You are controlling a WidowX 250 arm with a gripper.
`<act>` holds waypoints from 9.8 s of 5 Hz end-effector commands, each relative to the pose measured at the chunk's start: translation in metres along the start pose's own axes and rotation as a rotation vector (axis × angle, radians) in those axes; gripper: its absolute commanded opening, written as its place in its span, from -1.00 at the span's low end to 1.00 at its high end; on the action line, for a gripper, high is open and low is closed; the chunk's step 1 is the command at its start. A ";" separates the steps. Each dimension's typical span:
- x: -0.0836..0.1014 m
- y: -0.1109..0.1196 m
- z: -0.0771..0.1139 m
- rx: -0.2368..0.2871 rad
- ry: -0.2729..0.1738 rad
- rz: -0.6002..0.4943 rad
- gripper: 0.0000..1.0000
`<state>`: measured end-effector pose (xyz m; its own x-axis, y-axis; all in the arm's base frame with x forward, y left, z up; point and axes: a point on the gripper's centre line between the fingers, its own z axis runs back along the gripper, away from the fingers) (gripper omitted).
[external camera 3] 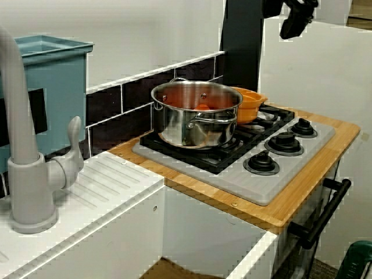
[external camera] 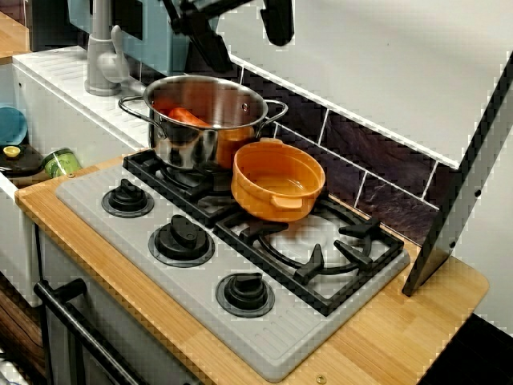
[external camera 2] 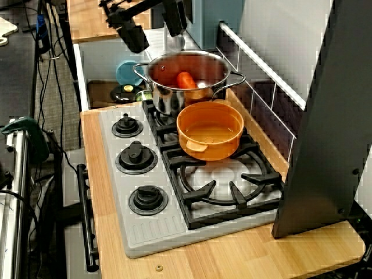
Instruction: Lift pot from stove
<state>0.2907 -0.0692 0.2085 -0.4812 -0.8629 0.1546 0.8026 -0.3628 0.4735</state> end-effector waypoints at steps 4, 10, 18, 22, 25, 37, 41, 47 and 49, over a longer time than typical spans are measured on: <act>-0.024 -0.021 -0.047 -0.048 0.336 0.057 1.00; -0.022 -0.012 -0.074 -0.036 0.314 0.084 1.00; -0.050 -0.028 -0.108 -0.154 0.343 0.006 1.00; -0.056 -0.030 -0.112 -0.166 0.345 -0.012 -1.00; -0.063 -0.024 -0.108 -0.166 0.345 0.012 -1.00; -0.012 0.033 0.025 0.064 -0.003 0.011 -1.00; -0.002 0.040 0.037 0.075 -0.049 -0.028 -1.00; -0.001 0.046 0.052 0.056 -0.091 -0.090 -1.00; -0.004 0.047 0.053 0.059 -0.093 -0.089 -1.00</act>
<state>0.3101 -0.0701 0.2625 -0.5775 -0.7875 0.2151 0.7575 -0.4186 0.5009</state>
